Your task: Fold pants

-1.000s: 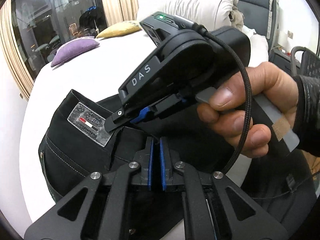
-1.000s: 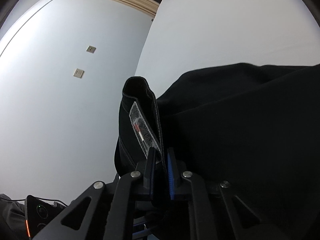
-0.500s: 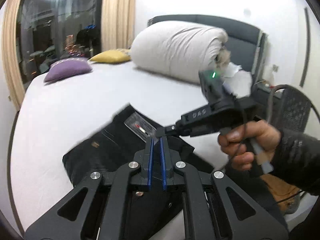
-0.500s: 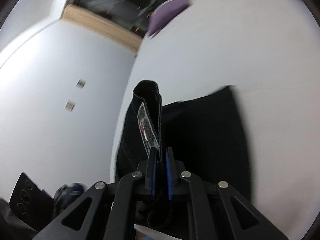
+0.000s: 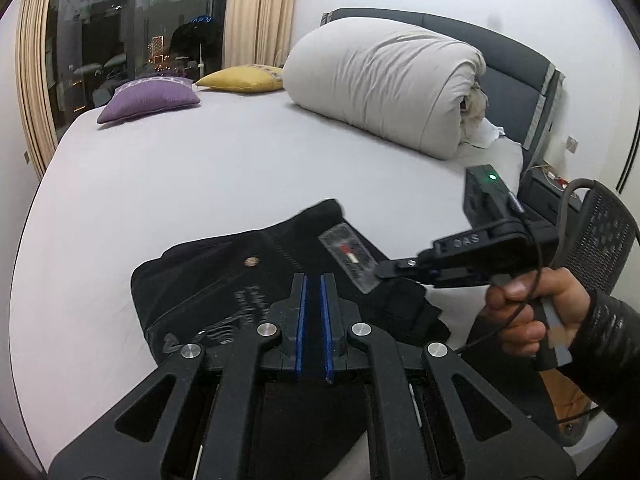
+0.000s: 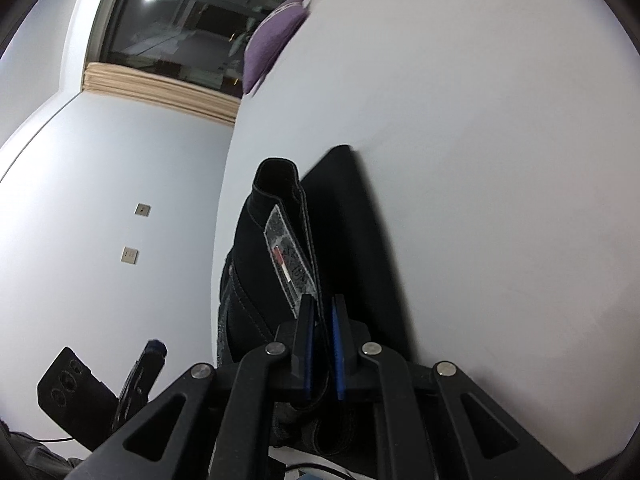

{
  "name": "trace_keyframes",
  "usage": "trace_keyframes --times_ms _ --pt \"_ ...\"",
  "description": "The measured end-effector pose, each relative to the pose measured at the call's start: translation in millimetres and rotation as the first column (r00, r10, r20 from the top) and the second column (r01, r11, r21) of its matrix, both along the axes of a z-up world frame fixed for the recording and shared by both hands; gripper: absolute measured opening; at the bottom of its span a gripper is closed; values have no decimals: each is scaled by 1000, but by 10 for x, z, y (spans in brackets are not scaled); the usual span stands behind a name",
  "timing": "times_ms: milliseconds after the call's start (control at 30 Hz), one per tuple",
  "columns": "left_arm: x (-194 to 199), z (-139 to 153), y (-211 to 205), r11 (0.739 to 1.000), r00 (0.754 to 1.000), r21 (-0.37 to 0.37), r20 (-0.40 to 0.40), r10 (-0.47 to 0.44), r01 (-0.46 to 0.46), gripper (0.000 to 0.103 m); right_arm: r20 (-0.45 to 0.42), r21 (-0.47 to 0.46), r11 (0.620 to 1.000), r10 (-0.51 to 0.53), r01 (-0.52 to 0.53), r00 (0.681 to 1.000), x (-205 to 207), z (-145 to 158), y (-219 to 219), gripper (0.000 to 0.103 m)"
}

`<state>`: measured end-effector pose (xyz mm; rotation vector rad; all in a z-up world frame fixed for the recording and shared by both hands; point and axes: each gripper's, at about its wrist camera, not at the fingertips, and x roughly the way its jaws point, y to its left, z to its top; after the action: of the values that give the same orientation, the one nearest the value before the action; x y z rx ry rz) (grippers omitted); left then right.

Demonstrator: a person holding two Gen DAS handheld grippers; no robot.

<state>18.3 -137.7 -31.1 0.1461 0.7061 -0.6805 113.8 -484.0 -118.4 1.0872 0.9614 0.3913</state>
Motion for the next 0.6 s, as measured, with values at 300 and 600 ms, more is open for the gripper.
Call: trace_keyframes --times_ms 300,600 --pt "466 -691 -29 990 976 130 -206 77 -50 6 -54 40 999 -3 6 999 134 -172 3 19" --pt "635 -900 105 989 955 131 -277 105 -71 6 101 -108 991 86 -75 991 68 686 311 48"
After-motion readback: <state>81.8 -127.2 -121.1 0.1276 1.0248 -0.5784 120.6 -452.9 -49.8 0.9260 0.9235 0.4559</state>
